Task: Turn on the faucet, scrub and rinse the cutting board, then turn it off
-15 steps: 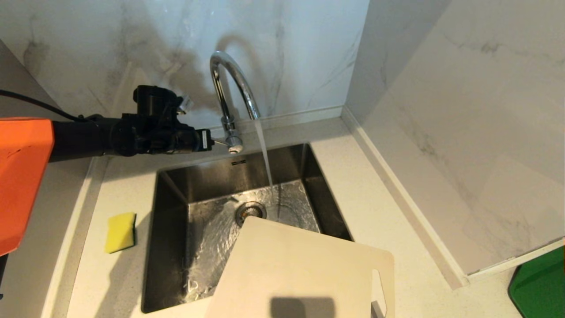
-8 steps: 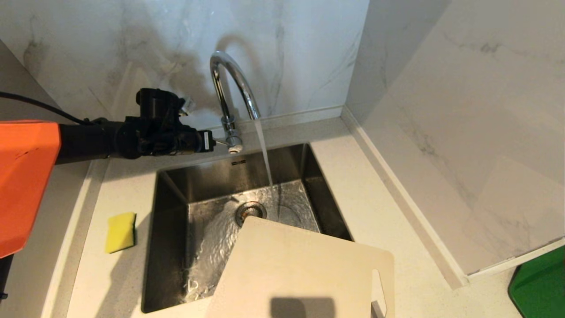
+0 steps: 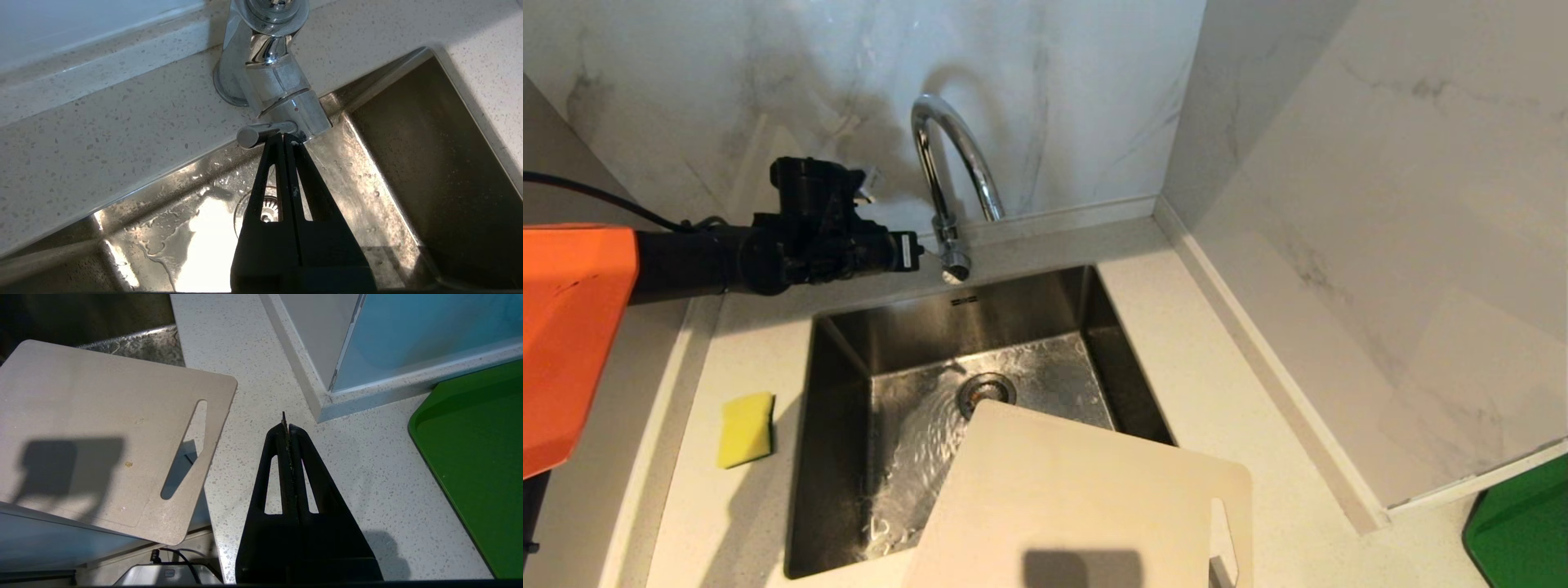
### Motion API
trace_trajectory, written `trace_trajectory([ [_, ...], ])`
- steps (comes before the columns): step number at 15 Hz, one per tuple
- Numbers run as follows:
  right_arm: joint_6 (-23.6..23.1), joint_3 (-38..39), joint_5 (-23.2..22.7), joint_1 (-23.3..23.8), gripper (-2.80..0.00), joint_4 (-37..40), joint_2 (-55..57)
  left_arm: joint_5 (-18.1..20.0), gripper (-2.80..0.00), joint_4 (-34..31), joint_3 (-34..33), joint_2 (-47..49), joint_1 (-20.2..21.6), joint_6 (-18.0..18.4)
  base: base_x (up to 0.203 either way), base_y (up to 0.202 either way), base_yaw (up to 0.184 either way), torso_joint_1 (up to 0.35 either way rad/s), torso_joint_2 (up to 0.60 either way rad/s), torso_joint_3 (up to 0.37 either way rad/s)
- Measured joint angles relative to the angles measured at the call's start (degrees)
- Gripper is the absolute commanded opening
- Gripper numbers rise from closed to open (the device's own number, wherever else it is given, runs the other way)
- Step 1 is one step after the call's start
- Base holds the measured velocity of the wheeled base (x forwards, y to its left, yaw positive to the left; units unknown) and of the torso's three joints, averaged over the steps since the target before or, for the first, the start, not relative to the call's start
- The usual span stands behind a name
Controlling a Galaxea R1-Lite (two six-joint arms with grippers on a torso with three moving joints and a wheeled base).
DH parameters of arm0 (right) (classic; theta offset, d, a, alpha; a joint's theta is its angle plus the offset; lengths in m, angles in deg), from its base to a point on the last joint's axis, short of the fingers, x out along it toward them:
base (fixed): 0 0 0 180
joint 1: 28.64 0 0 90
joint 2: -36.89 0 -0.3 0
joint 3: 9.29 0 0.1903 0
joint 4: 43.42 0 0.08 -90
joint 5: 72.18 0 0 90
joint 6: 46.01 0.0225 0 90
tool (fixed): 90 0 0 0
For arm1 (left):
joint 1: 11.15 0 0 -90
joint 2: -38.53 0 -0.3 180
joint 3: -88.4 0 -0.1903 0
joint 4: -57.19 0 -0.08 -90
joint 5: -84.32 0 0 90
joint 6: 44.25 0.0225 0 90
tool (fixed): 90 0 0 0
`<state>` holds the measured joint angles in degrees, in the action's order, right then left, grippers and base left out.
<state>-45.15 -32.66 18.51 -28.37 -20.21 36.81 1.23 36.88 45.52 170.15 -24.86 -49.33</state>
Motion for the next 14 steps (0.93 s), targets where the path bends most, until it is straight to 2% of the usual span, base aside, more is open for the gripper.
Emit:
trace_trajectory([
  [7,0.00,0.00,0.01,0.00,-2.80,0.00,0.00,-0.22,-2.80,-1.97,-0.16,-1.25,0.05,-0.18,0.000,0.000,0.000,0.000,0.00,0.000],
  [11,0.02,0.00,0.02,0.00,-2.80,-0.02,0.00,0.00,-2.80,-12.95,-1.56,-7.22,-0.06,-0.46,0.000,0.000,0.000,0.000,0.00,0.000],
  [14,0.02,0.00,0.02,0.00,-2.80,0.00,0.02,-0.06,-2.80,-16.47,-7.62,-13.59,-0.09,-0.35,0.000,0.000,0.000,0.000,0.00,0.000],
])
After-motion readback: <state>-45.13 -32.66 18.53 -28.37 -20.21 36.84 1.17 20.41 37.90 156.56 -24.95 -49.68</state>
